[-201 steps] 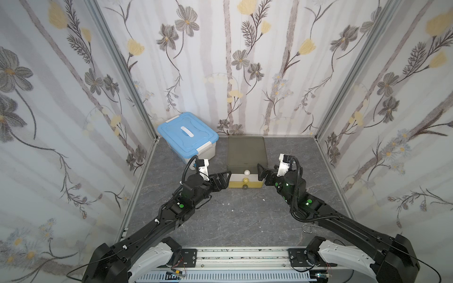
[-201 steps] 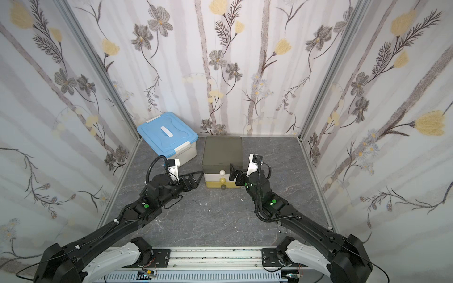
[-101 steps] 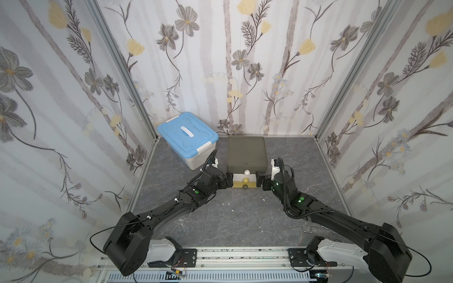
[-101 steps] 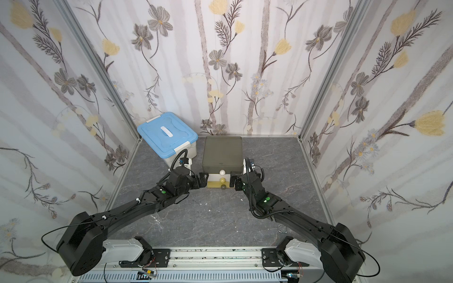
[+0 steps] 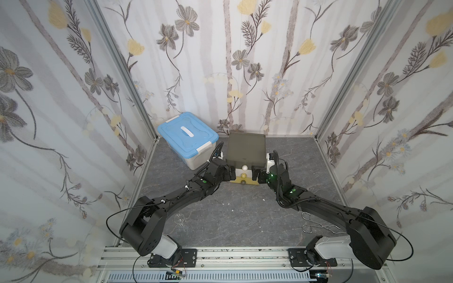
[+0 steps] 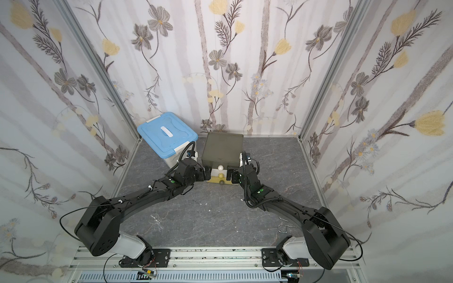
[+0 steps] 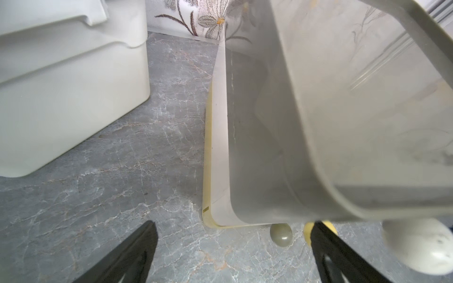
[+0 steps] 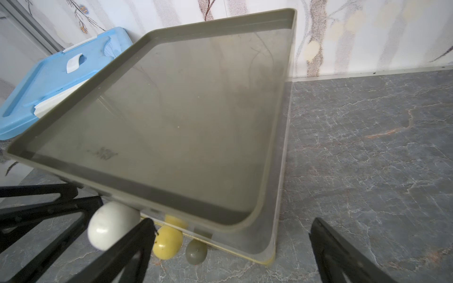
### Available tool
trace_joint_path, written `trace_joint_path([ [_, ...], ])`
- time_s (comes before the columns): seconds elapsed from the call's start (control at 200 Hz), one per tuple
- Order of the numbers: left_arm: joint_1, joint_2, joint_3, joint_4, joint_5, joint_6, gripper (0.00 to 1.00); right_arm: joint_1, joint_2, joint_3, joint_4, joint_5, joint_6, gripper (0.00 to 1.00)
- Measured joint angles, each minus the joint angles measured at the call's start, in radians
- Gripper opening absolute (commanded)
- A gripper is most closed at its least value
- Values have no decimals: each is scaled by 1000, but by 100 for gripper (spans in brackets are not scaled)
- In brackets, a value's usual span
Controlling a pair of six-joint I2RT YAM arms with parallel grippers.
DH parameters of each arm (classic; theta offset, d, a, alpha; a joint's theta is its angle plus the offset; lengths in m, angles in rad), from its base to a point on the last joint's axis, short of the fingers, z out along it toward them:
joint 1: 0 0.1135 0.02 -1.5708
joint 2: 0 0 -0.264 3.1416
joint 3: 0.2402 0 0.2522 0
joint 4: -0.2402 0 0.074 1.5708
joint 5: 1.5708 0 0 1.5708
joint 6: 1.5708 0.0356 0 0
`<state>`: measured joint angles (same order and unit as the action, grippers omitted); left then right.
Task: Take the sponge out of the drawer
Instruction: Move the storage box to the center of the board.
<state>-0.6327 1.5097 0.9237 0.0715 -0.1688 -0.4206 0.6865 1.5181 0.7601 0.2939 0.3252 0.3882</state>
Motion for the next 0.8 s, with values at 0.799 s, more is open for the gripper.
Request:
trace_joint_path([
  [0.799,89,-143,53,-76,281,108,100,-36,-61,80,34,-71,75,100],
])
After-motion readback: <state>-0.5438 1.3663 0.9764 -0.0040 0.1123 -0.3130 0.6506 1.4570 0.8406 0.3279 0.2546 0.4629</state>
